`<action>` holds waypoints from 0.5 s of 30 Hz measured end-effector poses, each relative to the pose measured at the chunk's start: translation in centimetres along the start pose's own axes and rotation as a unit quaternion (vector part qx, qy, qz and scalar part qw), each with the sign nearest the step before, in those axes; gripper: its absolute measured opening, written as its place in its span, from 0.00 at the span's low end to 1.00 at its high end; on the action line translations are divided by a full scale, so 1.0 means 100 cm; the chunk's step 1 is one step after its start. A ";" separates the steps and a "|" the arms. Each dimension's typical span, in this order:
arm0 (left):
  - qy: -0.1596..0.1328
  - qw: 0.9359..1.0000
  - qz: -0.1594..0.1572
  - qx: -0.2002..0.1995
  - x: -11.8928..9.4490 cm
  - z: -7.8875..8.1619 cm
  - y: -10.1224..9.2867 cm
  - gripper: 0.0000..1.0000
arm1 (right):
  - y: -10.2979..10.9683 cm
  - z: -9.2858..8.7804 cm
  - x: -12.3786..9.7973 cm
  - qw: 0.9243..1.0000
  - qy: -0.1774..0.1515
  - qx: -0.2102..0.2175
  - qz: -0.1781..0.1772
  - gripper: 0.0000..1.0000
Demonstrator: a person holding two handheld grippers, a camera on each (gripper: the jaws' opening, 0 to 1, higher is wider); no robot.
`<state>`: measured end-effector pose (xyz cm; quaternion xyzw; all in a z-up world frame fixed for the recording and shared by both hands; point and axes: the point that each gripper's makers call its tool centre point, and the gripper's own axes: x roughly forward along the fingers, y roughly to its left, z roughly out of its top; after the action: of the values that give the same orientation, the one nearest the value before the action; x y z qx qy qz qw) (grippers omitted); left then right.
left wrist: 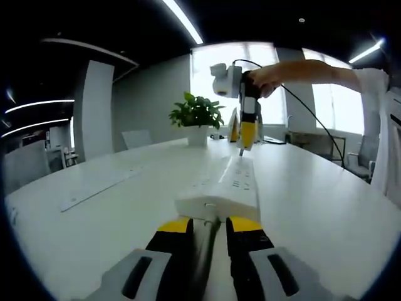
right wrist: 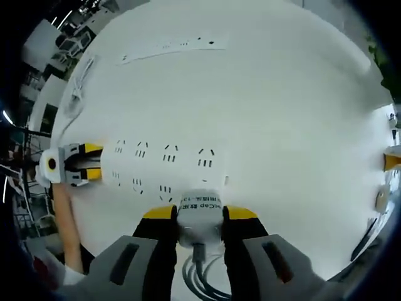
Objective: Straighten the power strip on the desk, plug the charger into it
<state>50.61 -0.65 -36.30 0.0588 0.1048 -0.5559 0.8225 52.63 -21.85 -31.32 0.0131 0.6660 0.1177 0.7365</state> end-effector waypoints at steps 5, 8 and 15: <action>0.000 1.000 0.001 0.001 0.000 0.000 0.000 0.24 | 0.005 -0.029 0.007 1.000 -0.009 0.009 0.004 0.27; 0.000 1.000 0.002 0.001 0.000 0.000 0.000 0.24 | 0.012 -0.041 0.016 1.000 -0.009 0.004 0.001 0.27; 0.001 1.000 0.001 -0.001 0.001 0.001 0.001 0.24 | 0.012 -0.028 0.011 1.000 -0.014 -0.008 -0.011 0.27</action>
<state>50.71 -0.71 -36.28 0.0588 0.1058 -0.5551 0.8229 49.81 -20.90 -32.46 0.0013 0.6546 0.1143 0.7473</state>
